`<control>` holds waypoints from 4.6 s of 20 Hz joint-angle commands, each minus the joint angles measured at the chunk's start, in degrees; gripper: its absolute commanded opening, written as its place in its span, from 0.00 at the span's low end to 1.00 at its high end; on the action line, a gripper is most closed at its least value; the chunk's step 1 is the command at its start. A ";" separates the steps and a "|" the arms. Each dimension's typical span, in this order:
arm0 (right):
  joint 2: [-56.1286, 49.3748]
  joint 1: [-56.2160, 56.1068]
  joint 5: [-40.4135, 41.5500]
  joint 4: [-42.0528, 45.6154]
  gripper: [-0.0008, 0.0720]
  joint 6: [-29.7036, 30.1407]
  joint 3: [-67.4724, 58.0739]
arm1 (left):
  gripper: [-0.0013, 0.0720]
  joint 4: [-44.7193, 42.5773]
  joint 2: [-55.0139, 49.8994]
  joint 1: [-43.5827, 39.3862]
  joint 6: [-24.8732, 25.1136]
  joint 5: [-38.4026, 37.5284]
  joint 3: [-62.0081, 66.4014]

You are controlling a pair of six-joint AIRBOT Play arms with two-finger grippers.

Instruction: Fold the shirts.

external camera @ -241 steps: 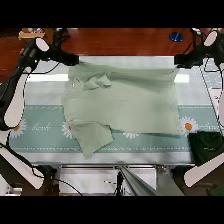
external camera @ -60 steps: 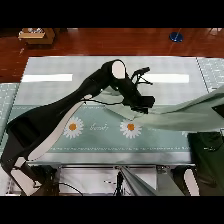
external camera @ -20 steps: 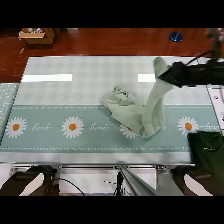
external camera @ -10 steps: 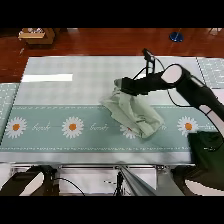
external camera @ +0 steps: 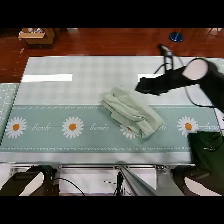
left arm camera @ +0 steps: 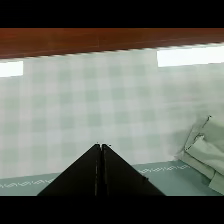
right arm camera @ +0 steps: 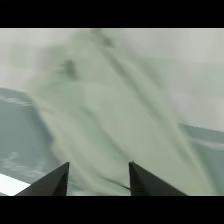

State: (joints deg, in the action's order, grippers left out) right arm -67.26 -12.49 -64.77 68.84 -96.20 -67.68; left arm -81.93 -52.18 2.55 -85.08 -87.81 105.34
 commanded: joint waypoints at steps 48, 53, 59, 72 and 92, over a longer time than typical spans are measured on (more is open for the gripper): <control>24.65 76.96 -40.74 12.87 0.04 7.52 2.78 | 0.06 10.01 -22.10 0.04 3.67 1.05 -0.22; 24.50 76.96 -41.57 24.55 0.04 6.80 2.97 | 0.05 9.97 -27.67 0.07 5.57 5.60 -0.24; 24.94 76.96 -41.79 40.30 0.04 7.21 12.94 | 0.06 9.94 -37.44 0.07 7.78 8.46 -0.22; 24.94 76.96 -28.52 64.24 0.34 9.40 37.57 | 0.06 9.92 -44.89 4.70 9.64 19.80 -0.20; -18.75 8.00 -10.91 29.55 0.73 15.63 -15.82 | 0.66 -1.09 -44.92 -10.82 11.08 3.72 -0.17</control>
State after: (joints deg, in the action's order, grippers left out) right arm -81.06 6.57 -75.61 90.13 -81.41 -82.19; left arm -78.41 -97.06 -4.54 -74.39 -80.09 105.12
